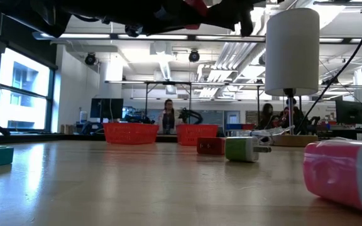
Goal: Pick & Place Office items
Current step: Put the pink charger adapter into the left red bin
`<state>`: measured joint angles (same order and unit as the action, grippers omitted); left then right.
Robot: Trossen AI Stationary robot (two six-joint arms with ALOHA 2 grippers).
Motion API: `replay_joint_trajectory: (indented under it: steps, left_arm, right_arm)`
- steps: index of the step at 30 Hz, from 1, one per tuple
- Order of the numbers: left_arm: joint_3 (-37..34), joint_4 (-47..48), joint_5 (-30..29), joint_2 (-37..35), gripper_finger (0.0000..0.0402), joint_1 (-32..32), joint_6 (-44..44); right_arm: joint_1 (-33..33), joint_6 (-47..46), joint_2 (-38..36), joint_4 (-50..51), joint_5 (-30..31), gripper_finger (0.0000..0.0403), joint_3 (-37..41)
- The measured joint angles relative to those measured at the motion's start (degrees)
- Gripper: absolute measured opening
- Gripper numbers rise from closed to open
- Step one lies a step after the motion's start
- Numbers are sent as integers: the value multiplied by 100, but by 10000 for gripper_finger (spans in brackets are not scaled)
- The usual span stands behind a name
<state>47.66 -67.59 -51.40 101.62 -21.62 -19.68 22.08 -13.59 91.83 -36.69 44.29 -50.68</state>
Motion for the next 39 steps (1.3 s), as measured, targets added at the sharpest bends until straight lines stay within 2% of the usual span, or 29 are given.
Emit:
replay_joint_trajectory:
  steps: [5, 10, 14, 19, 21, 24, 26, 33, 39]
  left_arm:
    - [0, 205, 12, 0, 159, -63, 5]
    - [0, 700, 126, -2, 159, -72, 330]
    - [0, 1055, 567, -62, 159, -42, 606]
    - [172, 2592, 856, -551, 159, 146, 1178]
    - [283, 3434, 1253, -800, 159, 326, 1603]
    - [378, 4265, 1776, -1109, 159, 626, 2119]
    - [378, 4667, 1868, -1328, 159, 822, 2276]
    - [385, 6457, 2194, -2141, 159, 1605, 2885]
    - [386, 7624, 2598, -2412, 159, 2427, 3242]
  right_arm:
    - [193, 422, -182, -18, 218, 302, 0]
    - [652, 1213, -291, 5, 1376, 296, 0]
    - [1082, 1702, -306, 2, 2108, 291, 0]
    - [1659, 1949, -306, 4, 2778, 291, 0]
    - [1845, 1962, -306, 5, 2927, 290, 0]
    - [2062, 1905, -306, 1, 2953, 287, 0]
    - [2165, 1760, -306, 56, 2869, 286, 0]
    - [2394, 1017, -306, 749, 1561, 286, 0]
    - [2398, 442, -306, 1160, 1098, 286, 0]
